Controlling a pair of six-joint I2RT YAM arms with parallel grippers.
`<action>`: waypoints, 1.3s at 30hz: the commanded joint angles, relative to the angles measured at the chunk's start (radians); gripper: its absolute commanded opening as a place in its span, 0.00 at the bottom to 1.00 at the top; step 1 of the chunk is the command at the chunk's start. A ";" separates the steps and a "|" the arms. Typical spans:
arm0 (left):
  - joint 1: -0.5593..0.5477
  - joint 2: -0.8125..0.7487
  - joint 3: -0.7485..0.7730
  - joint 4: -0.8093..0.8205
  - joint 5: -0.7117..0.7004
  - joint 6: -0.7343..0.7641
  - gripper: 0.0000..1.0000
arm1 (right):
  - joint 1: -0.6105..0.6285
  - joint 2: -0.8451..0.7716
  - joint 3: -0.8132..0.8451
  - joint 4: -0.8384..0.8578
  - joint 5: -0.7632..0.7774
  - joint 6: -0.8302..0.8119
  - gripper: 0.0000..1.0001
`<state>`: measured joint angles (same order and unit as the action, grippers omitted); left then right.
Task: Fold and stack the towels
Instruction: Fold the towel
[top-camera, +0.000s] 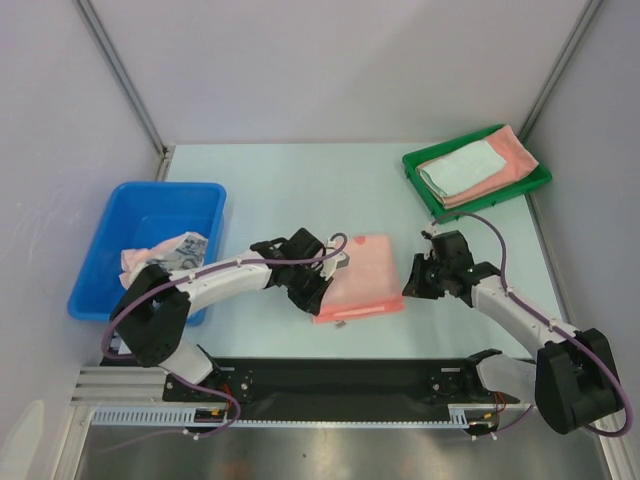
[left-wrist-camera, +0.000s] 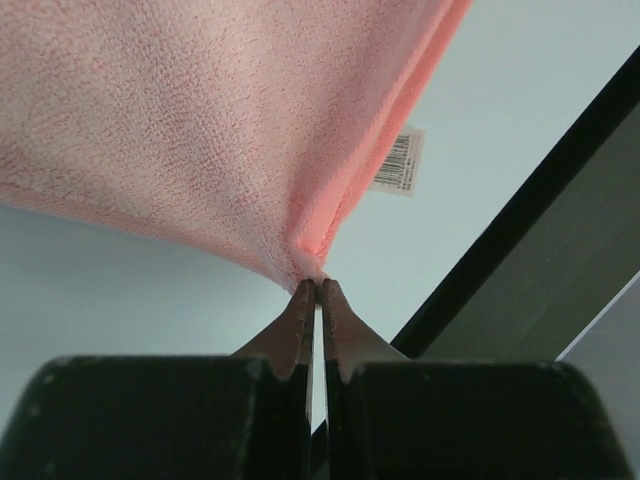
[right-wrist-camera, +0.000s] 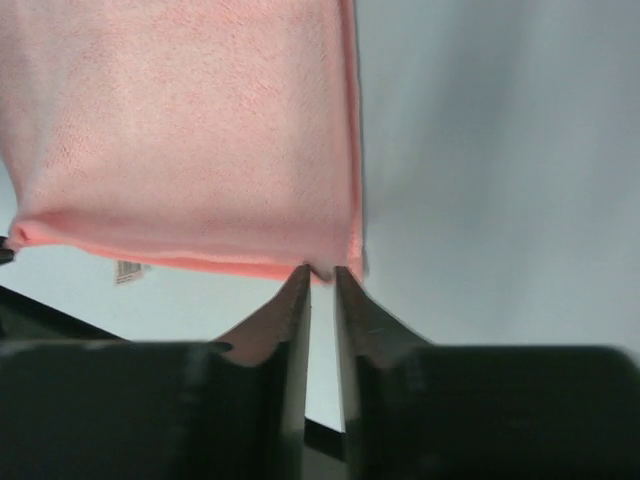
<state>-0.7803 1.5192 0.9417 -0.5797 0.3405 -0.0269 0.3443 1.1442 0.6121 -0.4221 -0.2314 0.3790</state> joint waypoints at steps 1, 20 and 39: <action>-0.011 0.030 -0.006 -0.015 0.002 -0.019 0.09 | 0.005 -0.009 -0.009 0.011 0.023 0.052 0.24; -0.014 -0.021 -0.007 0.047 -0.098 -0.206 0.44 | 0.019 0.089 -0.009 0.100 0.003 0.093 0.29; 0.361 0.093 0.281 -0.008 0.004 0.004 0.51 | -0.042 0.202 0.236 0.123 -0.126 -0.184 0.49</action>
<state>-0.4789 1.5848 1.1305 -0.5716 0.2550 -0.1577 0.3218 1.2884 0.7277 -0.3599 -0.2722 0.3573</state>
